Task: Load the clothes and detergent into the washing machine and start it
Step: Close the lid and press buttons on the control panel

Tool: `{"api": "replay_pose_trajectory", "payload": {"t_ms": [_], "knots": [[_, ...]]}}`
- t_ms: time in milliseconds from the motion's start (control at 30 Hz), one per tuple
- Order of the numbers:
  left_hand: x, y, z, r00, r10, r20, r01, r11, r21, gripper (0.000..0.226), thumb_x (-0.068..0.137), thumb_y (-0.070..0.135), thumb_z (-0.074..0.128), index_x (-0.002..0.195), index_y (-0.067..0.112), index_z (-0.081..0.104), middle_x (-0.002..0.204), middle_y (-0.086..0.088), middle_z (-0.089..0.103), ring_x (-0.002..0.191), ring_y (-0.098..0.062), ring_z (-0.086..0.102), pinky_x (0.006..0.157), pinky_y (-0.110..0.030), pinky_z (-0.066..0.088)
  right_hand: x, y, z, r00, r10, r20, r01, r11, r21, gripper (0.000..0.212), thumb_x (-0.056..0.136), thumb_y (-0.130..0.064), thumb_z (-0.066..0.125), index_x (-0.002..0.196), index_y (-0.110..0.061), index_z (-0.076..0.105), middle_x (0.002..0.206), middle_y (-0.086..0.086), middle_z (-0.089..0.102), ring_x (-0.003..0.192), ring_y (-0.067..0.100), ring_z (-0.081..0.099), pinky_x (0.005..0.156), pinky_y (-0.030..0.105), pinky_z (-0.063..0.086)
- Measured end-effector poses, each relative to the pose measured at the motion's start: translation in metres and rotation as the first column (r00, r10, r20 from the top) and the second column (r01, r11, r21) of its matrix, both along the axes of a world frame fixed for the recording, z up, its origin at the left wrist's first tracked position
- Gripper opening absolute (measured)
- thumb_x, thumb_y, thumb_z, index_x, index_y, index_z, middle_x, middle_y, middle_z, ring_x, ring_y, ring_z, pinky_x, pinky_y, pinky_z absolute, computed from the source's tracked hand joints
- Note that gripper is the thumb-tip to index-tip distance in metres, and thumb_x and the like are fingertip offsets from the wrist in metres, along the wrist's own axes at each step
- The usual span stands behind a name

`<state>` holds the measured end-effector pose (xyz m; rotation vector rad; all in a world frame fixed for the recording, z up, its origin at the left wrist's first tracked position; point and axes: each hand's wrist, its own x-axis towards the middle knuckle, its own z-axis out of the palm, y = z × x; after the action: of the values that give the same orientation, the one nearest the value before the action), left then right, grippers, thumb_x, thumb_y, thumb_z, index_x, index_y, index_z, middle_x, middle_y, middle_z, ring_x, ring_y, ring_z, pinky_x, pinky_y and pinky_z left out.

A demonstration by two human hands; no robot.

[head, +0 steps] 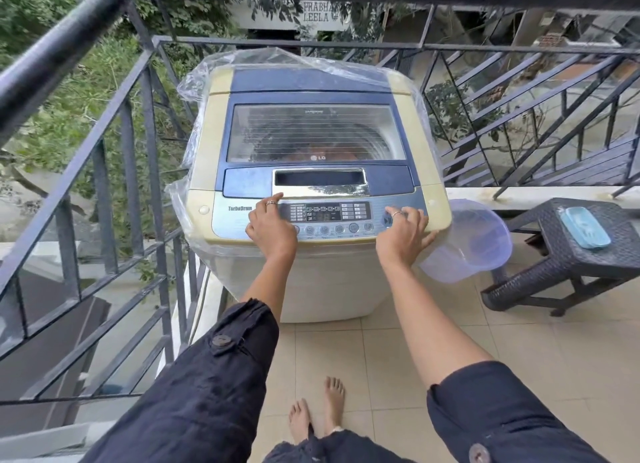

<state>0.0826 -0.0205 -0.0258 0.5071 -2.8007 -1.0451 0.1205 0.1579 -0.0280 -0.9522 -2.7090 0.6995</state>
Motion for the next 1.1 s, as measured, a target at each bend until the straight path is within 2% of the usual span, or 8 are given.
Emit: {"api": "replay_pose_trajectory", "payload": {"t_ms": [167,300,367,467,733,1100], "knots": [[0.003,-0.002,0.0,1.0,0.002,0.013,-0.002,1.0,-0.012,0.06,0.082,-0.008,0.052,0.133,0.024,0.05,0.138,0.002,0.047,0.127,-0.022,0.039,0.104,-0.036,0.029,0.005,-0.02,-0.006,0.987,0.153,-0.057,-0.153,0.988,0.001,0.052,0.082,0.005,0.049,0.122,-0.025,0.062,0.137,0.002,0.046,0.14,0.021,0.027,0.115,0.051,0.006],[0.007,-0.006,-0.003,1.0,0.001,0.004,-0.001,0.999,-0.038,0.054,0.086,-0.004,0.051,0.133,0.024,0.05,0.138,0.002,0.047,0.127,-0.022,0.039,0.104,-0.036,0.029,0.013,-0.042,-0.014,0.942,0.311,-0.126,-0.308,0.951,0.042,0.051,0.078,0.007,0.049,0.115,-0.023,0.068,0.133,0.008,0.052,0.133,0.026,0.039,0.113,0.051,0.021],[0.008,-0.008,-0.005,1.0,0.002,-0.002,-0.002,0.999,-0.051,0.054,0.087,-0.004,0.048,0.132,0.025,0.051,0.137,0.003,0.047,0.126,-0.022,0.039,0.103,-0.036,0.029,0.018,-0.053,-0.017,0.915,0.376,-0.146,-0.372,0.927,0.052,0.051,0.076,0.009,0.048,0.111,-0.021,0.071,0.133,0.01,0.053,0.133,0.028,0.041,0.112,0.052,0.023],[0.009,-0.01,-0.006,1.0,0.0,-0.006,-0.001,0.998,-0.057,0.054,0.088,-0.004,0.046,0.132,0.026,0.051,0.136,0.003,0.047,0.126,-0.022,0.04,0.104,-0.037,0.029,0.023,-0.065,-0.017,0.887,0.447,-0.118,-0.446,0.894,0.038,0.053,0.077,0.011,0.046,0.111,-0.021,0.071,0.14,0.01,0.048,0.139,0.027,0.034,0.116,0.053,0.014],[0.011,-0.013,-0.007,1.0,-0.015,0.002,0.015,0.998,-0.059,0.053,0.087,-0.004,0.048,0.133,0.023,0.05,0.137,0.002,0.046,0.126,-0.023,0.04,0.105,-0.037,0.029,0.024,-0.076,-0.011,0.836,0.549,0.011,-0.548,0.835,0.053,0.061,0.082,0.007,0.044,0.123,-0.036,0.061,0.156,0.003,0.023,0.148,0.024,0.01,0.116,0.052,-0.005],[0.011,-0.013,-0.007,1.0,-0.014,0.007,0.014,0.998,-0.067,0.052,0.087,-0.005,0.047,0.131,0.022,0.051,0.138,0.004,0.045,0.126,-0.022,0.039,0.105,-0.037,0.029,0.022,-0.077,-0.003,0.856,0.515,0.057,-0.517,0.855,0.041,0.062,0.085,0.008,0.042,0.122,-0.039,0.06,0.159,0.001,0.014,0.149,0.022,0.0,0.116,0.051,-0.009]]}}
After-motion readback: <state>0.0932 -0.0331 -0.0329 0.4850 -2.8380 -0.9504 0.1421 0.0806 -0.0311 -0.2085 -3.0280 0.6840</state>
